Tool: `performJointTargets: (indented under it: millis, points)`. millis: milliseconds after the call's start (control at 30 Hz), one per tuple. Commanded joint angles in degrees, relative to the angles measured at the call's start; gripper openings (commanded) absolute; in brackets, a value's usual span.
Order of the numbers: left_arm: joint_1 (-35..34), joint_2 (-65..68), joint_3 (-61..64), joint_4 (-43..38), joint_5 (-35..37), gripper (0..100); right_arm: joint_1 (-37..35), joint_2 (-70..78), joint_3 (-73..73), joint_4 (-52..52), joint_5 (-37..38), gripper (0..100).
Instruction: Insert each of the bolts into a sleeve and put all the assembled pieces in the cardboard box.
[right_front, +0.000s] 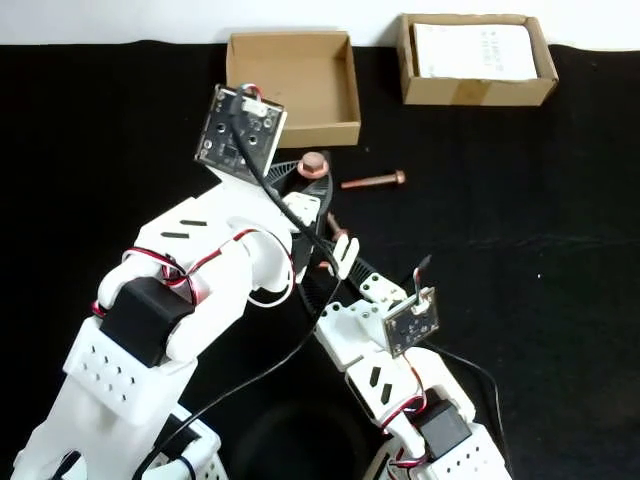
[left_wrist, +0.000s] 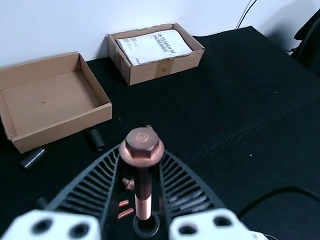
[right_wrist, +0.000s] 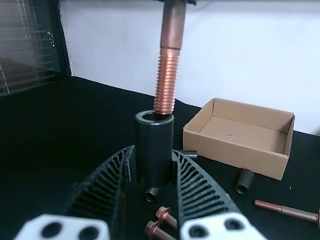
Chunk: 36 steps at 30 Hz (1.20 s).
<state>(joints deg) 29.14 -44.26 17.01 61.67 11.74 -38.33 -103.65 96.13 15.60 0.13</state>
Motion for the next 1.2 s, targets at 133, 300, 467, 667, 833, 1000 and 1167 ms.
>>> performJointTargets:
  millis: [133,300,467,667,833,1000,1167]
  points:
    - [0.57,0.22,-3.74,4.13,0.53,1,0.13,-0.40,7.08,-1.10,-0.09,0.7]
    - [0.48,0.31,-4.53,5.71,0.53,1,0.13,-0.40,7.08,-1.10,-0.09,0.7]
    - [0.48,0.40,-4.00,5.80,0.53,1,0.13,-0.40,7.08,-1.10,-0.09,0.7]
    - [0.48,0.22,0.84,5.89,0.26,1,0.13,-0.40,7.08,-1.10,-0.09,0.7]
    - [0.31,0.13,4.26,5.89,0.09,2,0.22,-0.40,7.08,-1.10,-0.09,0.7]
    - [0.31,0.04,4.35,11.16,0.09,12,0.22,-0.40,7.08,-1.10,-0.09,0.7]
    - [0.22,0.40,1.27,16.62,0.09,19,0.22,-0.40,7.08,-1.10,-0.09,0.7]
